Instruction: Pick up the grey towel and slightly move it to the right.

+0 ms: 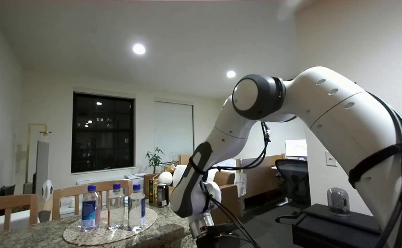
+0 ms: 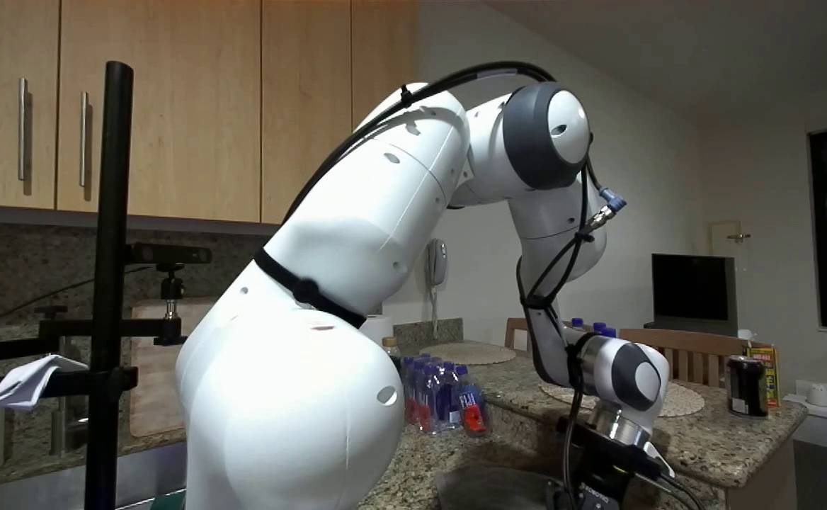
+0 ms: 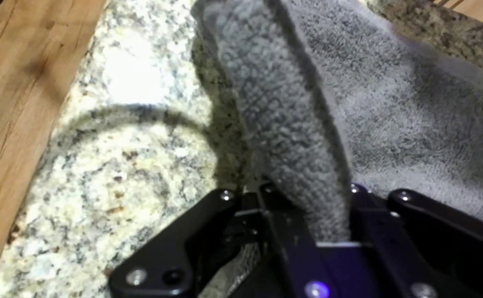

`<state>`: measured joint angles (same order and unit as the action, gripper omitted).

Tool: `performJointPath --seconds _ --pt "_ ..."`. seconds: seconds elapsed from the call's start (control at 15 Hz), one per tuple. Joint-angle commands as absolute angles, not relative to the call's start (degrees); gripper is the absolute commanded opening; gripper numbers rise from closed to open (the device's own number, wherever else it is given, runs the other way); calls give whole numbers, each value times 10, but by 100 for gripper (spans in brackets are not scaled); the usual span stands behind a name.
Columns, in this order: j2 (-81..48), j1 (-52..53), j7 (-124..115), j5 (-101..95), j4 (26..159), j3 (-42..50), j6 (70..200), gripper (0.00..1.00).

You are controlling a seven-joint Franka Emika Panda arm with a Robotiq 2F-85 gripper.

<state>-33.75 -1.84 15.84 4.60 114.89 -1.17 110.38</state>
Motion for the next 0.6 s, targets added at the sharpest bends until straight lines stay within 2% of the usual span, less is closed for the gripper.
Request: performJointPath --seconds 0.0,0.4,0.53 --pt "-332 -24 172 23 1150 -17 1131 55" --pt "-309 -13 166 -23 1156 -17 1173 94" --pt "-297 -13 166 -36 1161 -17 1188 100"
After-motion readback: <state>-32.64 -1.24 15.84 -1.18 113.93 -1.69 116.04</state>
